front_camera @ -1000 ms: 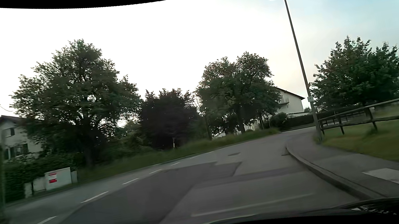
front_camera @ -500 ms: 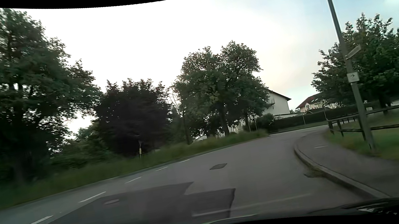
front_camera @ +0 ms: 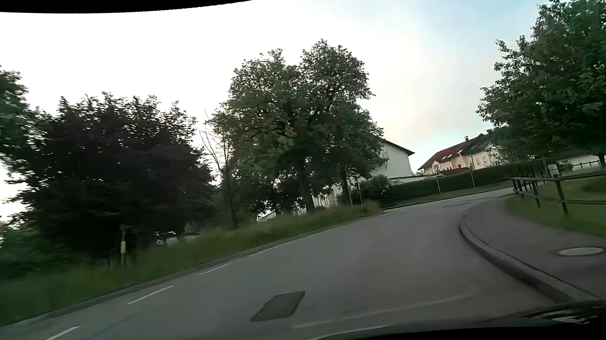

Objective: Follow the waypoints while adhering to traffic rules and regulations

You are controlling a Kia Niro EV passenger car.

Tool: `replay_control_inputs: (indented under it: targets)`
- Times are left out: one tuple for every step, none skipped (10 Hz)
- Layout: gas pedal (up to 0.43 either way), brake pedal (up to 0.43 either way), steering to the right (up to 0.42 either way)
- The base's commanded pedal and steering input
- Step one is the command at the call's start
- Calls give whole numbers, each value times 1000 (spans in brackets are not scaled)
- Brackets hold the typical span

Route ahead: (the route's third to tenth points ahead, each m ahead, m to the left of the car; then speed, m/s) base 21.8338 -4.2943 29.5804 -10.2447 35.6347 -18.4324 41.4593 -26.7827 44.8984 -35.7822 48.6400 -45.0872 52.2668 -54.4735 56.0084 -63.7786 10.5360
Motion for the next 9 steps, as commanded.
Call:
replay_control_inputs:
  targets:
    - [98,0,93]
    - [98,0,98]
    - [98,0,107]
    - [98,0,113]
    - [98,0,115]
    - [98,0,116]
    - [98,0,119]
    - [110,0,120]
    - [110,0,121]
